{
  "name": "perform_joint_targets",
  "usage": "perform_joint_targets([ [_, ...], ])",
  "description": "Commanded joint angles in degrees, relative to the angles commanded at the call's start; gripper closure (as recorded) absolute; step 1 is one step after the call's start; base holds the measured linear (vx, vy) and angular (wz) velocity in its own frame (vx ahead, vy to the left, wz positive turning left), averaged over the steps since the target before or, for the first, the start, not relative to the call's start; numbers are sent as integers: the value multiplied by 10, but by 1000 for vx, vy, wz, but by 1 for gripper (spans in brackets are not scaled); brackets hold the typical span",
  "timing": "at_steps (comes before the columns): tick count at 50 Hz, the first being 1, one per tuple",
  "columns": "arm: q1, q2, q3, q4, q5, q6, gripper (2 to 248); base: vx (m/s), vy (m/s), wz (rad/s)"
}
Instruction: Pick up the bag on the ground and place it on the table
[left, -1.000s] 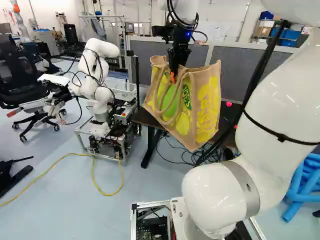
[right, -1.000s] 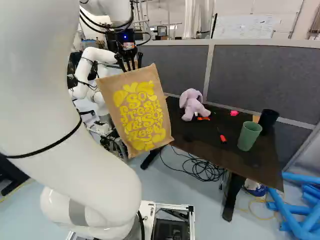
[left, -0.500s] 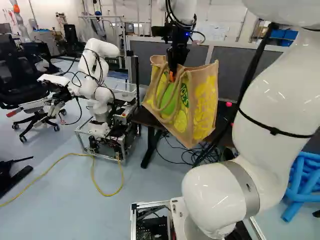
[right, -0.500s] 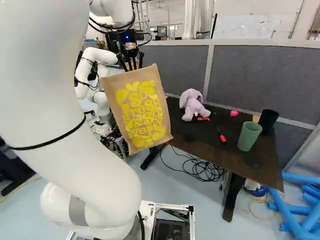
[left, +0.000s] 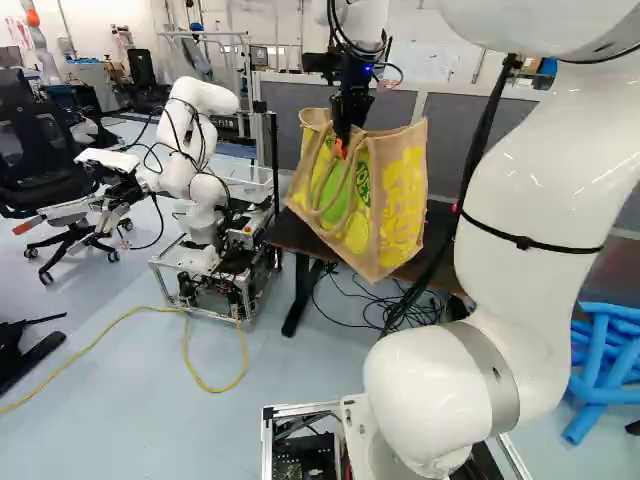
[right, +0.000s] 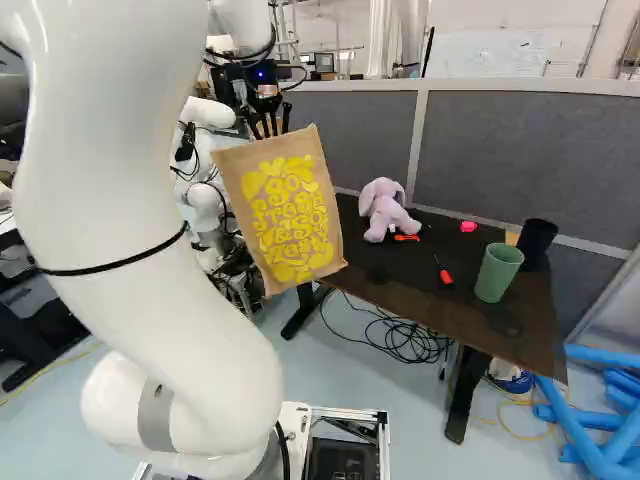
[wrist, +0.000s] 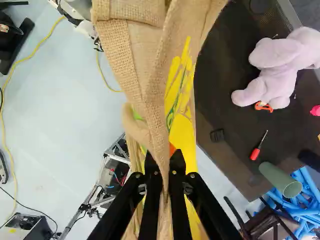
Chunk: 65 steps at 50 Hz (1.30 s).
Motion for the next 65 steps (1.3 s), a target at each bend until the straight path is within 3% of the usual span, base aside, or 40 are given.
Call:
perform_joint_targets([
  [36, -5, -98, -118, 13, 1, 0, 226, 0, 0, 0],
  [65, -15, -179, -215, 45, 1, 0, 226, 0, 0, 0],
])
